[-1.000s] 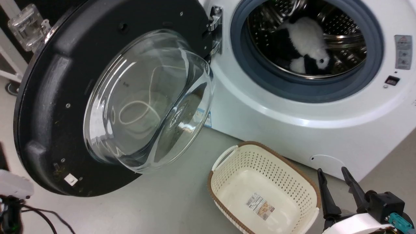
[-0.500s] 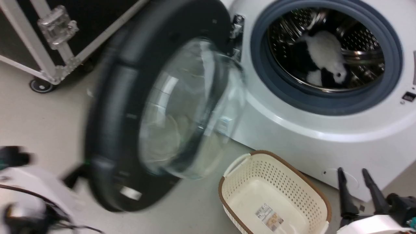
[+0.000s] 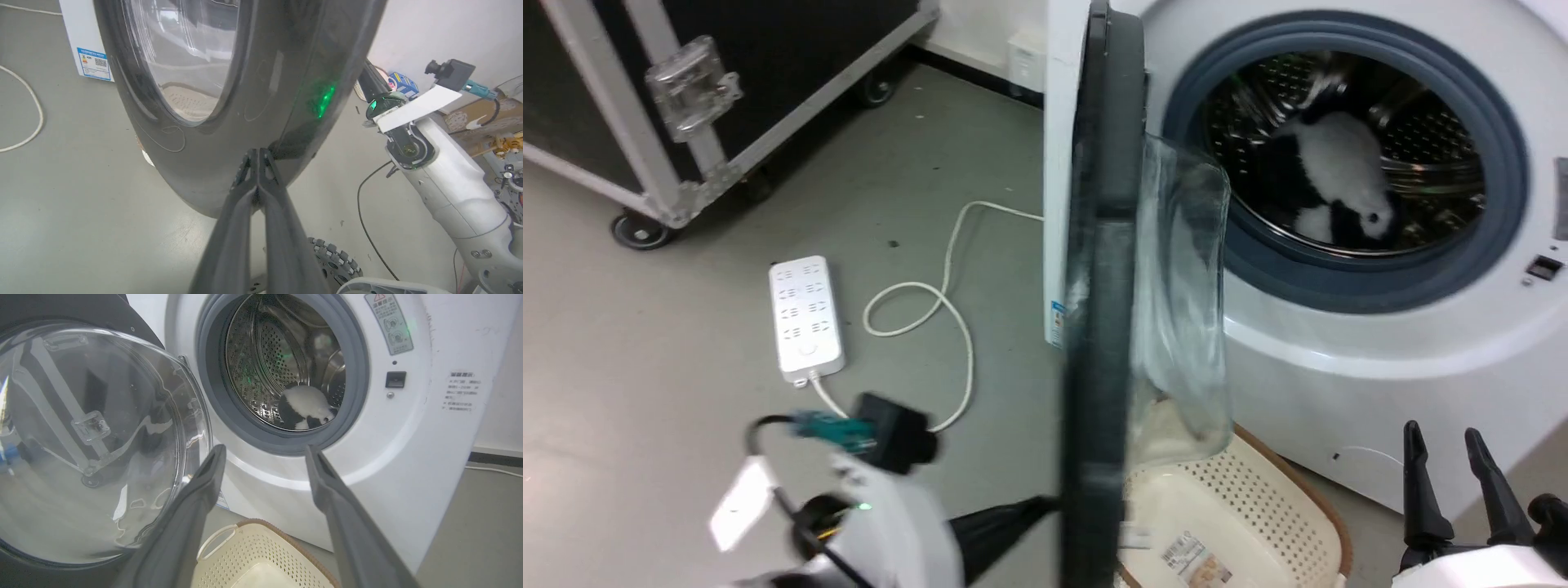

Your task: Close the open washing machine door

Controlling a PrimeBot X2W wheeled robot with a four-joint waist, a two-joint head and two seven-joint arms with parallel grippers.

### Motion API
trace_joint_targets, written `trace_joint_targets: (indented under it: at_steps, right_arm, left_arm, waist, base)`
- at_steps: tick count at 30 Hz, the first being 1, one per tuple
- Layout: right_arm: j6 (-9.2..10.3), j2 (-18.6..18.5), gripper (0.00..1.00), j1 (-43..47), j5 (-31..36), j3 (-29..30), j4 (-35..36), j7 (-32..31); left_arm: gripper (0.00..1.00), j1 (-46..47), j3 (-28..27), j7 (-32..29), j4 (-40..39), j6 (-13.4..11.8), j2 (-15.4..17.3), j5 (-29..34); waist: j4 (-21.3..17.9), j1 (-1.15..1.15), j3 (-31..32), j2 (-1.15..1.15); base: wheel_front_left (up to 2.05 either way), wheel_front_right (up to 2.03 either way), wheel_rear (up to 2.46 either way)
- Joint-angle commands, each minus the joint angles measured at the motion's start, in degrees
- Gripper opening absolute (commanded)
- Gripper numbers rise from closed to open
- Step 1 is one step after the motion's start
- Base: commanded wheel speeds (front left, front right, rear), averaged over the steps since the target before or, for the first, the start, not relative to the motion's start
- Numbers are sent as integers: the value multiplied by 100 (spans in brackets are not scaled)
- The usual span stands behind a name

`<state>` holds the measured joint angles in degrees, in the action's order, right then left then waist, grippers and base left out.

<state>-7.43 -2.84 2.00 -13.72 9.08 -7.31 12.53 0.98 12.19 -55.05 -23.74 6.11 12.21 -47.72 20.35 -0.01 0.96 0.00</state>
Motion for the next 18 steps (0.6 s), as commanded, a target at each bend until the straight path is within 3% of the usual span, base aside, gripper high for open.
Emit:
trace_joint_targets:
  at_steps: [1, 7, 8, 10, 18]
  right_arm:
    - [-5, -3, 100, -48, -83, 14, -45, 64]
    - [-5, -4, 100, -155, -133, 34, -93, 136]
    - [-5, -4, 100, -155, -133, 34, -93, 136]
    - [-5, -4, 100, -220, -140, 71, -94, 172]
    - [-6, -4, 100, -335, -241, 139, -88, 247]
  left_arm:
    - [0, 286, 354, 166, -50, 42, 101, -92]
    - [0, 1244, 1570, 1178, 487, 79, 482, -38]
    - [0, 1244, 1570, 1178, 487, 79, 482, -38]
    - [0, 1846, 2134, 1738, 903, 98, 622, -63]
    - [0, 3478, 3269, 2854, 2086, 137, 761, 0]
  waist:
    - [-175, 1, -24, 0]
    - [-802, 1, -193, 0]
    - [-802, 1, -193, 0]
    - [-1209, 1, -352, 0]
    - [-2064, 1, -781, 0]
  base:
    - [0, 0, 0]
    - [0, 0, 0]
    - [0, 0, 0]
    - [0, 0, 0]
    - [0, 0, 0]
